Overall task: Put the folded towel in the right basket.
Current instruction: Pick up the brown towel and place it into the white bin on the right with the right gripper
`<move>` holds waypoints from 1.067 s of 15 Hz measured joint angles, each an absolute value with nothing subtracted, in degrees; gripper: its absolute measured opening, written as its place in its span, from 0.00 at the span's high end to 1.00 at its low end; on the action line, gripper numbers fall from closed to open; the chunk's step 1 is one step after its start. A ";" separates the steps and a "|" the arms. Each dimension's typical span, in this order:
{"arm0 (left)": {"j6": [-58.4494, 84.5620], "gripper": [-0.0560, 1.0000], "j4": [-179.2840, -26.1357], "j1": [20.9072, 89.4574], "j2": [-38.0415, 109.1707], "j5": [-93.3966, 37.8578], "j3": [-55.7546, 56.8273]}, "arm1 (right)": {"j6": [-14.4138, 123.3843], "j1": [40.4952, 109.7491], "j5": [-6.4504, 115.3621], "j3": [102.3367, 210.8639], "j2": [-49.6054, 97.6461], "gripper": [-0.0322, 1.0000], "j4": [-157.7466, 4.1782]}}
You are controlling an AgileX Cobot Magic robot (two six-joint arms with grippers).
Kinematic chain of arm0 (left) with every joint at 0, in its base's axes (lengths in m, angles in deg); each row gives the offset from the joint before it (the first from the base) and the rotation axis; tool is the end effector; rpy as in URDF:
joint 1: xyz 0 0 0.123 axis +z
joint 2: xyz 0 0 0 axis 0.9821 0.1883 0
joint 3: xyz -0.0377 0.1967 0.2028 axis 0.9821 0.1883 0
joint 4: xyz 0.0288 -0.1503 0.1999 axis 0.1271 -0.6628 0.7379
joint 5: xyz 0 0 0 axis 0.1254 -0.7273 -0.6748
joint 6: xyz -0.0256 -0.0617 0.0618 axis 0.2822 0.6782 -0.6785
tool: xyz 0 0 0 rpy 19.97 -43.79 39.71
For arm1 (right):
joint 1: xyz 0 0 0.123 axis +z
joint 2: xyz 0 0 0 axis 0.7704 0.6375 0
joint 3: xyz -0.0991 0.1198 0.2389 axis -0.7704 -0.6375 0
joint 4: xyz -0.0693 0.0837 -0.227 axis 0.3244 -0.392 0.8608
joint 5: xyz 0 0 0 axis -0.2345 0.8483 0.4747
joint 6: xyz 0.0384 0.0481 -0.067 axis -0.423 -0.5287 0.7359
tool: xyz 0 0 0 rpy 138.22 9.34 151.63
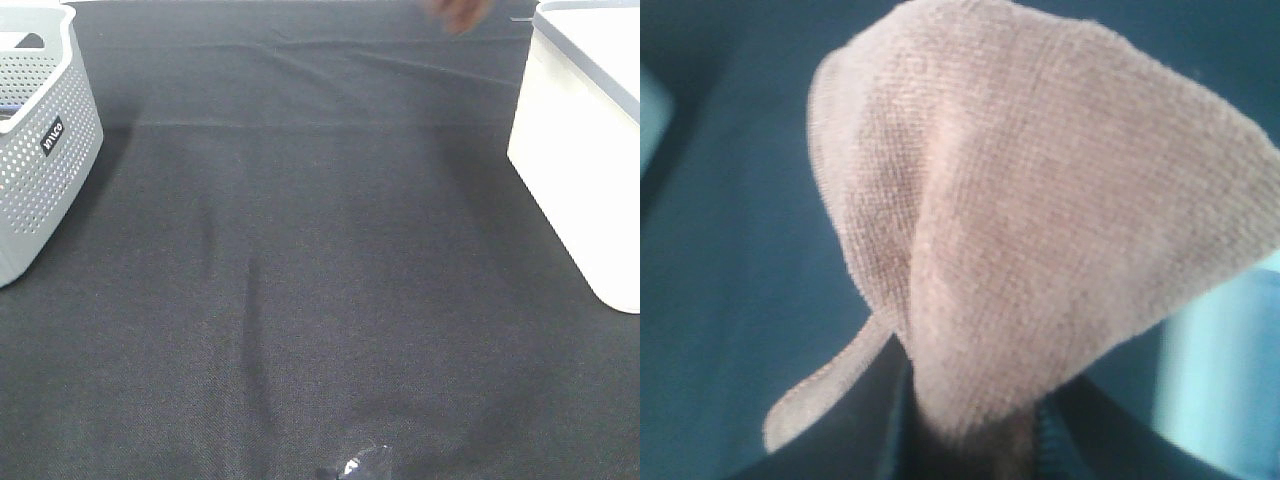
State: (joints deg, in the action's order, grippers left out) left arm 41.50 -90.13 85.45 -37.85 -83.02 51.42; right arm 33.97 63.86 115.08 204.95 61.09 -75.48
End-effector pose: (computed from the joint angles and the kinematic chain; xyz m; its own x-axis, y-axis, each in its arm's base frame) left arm -0.0044 -0.0017 0.2799 -0.4294 0.0427 -0.9021 -0.0591 0.9954 0.0753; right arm 0.4041 0.1069 0.4283 -0.7038 -0.1697 -0.6898 -0.3046 0.9493 0.0773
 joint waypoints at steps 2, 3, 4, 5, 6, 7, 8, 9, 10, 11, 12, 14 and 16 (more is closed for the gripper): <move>41.50 0.01 -90.13 85.45 -37.85 -83.02 51.42 | 33.63 54.06 115.13 201.11 56.16 0.72 -74.50; 41.50 0.01 -90.13 85.45 -37.85 -83.02 51.42 | 33.63 46.21 115.08 197.73 54.45 0.72 -74.05; 41.50 0.01 -90.13 85.45 -37.85 -83.02 51.42 | 33.63 42.20 115.08 195.27 54.27 0.72 -74.05; 41.50 0.01 -90.13 85.45 -37.85 -83.02 51.42 | 33.69 38.88 115.30 192.81 54.39 0.72 -74.05; 41.50 0.01 -90.13 85.45 -37.85 -83.02 51.42 | 33.80 36.07 115.48 190.40 55.02 0.72 -74.05; 41.50 0.01 -90.13 85.45 -37.85 -83.02 51.42 | 34.14 34.52 115.65 188.68 55.76 0.72 -74.22; 41.50 0.01 -90.13 85.45 -37.85 -83.02 51.42 | 34.77 34.23 115.65 187.31 56.34 0.72 -74.28; 41.50 0.01 -90.13 85.45 -37.85 -83.02 51.42 | 35.12 34.29 115.65 186.56 56.74 0.72 -75.08; 41.50 0.01 -90.13 85.45 -37.85 -83.02 51.42 | 35.52 34.75 115.71 186.28 57.14 0.72 -75.77; 41.50 0.01 -90.13 85.45 -37.85 -83.02 51.42 | 36.66 35.38 115.65 186.28 57.77 0.72 -75.88; 41.50 0.01 -90.13 85.45 -37.85 -83.02 51.42 | 36.66 35.38 115.65 186.28 57.77 0.72 -75.88; 41.50 0.01 -90.13 85.45 -37.85 -83.02 51.42 | 36.84 36.81 115.59 186.22 59.60 0.49 -76.11; 41.50 0.01 -90.13 85.45 -37.85 -83.02 51.42 | 36.66 38.42 115.48 186.22 60.63 0.13 -76.17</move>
